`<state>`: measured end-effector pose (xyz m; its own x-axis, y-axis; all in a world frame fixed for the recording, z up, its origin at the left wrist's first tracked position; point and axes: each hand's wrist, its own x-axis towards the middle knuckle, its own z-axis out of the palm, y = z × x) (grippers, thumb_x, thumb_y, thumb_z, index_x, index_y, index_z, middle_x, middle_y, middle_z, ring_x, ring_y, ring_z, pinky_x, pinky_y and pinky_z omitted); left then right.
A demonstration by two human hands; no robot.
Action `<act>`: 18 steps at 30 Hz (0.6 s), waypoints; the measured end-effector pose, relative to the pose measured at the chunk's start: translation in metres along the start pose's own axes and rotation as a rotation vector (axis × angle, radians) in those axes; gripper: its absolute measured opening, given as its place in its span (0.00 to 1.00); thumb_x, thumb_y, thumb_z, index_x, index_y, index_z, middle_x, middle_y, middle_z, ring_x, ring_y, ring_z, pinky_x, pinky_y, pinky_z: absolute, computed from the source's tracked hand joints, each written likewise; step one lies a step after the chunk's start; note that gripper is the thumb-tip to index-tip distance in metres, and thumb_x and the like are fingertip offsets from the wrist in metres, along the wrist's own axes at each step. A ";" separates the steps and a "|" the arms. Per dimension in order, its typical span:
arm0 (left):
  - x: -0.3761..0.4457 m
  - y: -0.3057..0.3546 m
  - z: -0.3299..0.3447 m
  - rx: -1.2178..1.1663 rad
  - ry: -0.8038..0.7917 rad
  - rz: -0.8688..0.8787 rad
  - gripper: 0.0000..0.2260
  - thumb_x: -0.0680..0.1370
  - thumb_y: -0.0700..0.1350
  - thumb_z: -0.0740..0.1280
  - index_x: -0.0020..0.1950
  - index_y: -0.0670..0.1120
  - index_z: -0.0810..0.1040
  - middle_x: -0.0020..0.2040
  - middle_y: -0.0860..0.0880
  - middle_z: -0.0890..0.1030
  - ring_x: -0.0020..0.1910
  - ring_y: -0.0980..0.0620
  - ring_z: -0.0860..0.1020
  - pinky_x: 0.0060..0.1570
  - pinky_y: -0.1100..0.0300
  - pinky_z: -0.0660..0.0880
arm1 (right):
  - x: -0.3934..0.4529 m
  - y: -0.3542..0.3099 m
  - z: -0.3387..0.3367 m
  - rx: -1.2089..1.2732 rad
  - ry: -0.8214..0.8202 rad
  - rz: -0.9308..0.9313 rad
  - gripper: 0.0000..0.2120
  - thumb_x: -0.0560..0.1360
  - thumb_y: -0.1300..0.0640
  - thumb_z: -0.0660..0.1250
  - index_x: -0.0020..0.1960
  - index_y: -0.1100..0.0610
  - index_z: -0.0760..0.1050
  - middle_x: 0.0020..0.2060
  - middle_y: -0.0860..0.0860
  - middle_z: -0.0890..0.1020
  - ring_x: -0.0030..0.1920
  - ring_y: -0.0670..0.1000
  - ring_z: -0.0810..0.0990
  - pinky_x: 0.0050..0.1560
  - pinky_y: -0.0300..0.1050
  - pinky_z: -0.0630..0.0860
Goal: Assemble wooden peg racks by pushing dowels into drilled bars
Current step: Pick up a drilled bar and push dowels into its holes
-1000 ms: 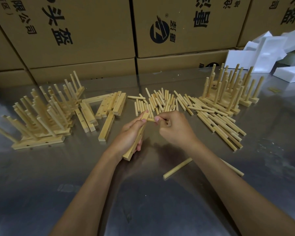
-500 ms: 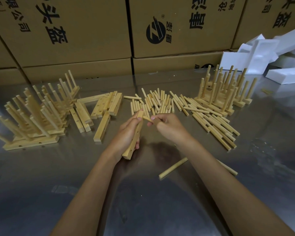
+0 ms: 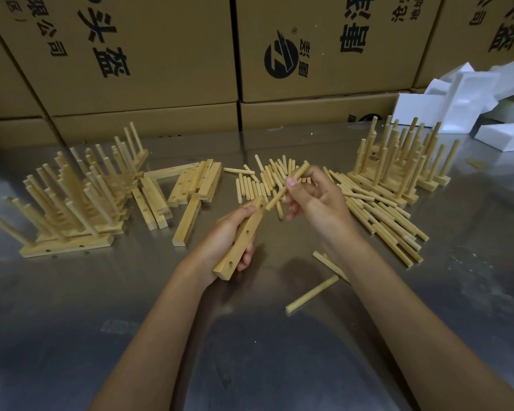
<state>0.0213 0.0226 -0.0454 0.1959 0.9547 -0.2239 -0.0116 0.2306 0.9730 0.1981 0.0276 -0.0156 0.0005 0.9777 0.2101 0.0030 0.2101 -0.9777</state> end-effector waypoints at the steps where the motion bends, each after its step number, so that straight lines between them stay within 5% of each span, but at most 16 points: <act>1: -0.001 0.000 0.001 -0.017 -0.018 0.003 0.17 0.85 0.54 0.58 0.72 0.54 0.73 0.28 0.46 0.72 0.23 0.52 0.71 0.20 0.62 0.68 | 0.000 -0.001 0.000 0.035 -0.002 0.010 0.04 0.79 0.60 0.68 0.52 0.61 0.77 0.34 0.51 0.82 0.34 0.48 0.80 0.38 0.42 0.81; 8: -0.005 0.006 0.000 -0.087 -0.036 0.016 0.17 0.83 0.56 0.60 0.66 0.49 0.77 0.28 0.48 0.72 0.23 0.53 0.71 0.21 0.63 0.68 | 0.000 -0.003 0.000 -0.039 -0.020 -0.005 0.03 0.76 0.72 0.67 0.49 0.71 0.75 0.34 0.59 0.83 0.32 0.51 0.81 0.33 0.44 0.80; 18: -0.002 0.005 -0.010 -0.024 0.035 0.042 0.16 0.83 0.57 0.61 0.69 0.57 0.76 0.29 0.47 0.74 0.25 0.51 0.73 0.22 0.61 0.70 | 0.000 -0.003 -0.001 -0.295 0.015 -0.067 0.04 0.71 0.65 0.69 0.44 0.57 0.76 0.37 0.55 0.83 0.39 0.55 0.81 0.43 0.49 0.77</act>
<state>0.0113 0.0241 -0.0411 0.1603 0.9695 -0.1853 -0.0429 0.1944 0.9800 0.1988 0.0273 -0.0131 0.0057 0.9610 0.2765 0.2941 0.2627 -0.9190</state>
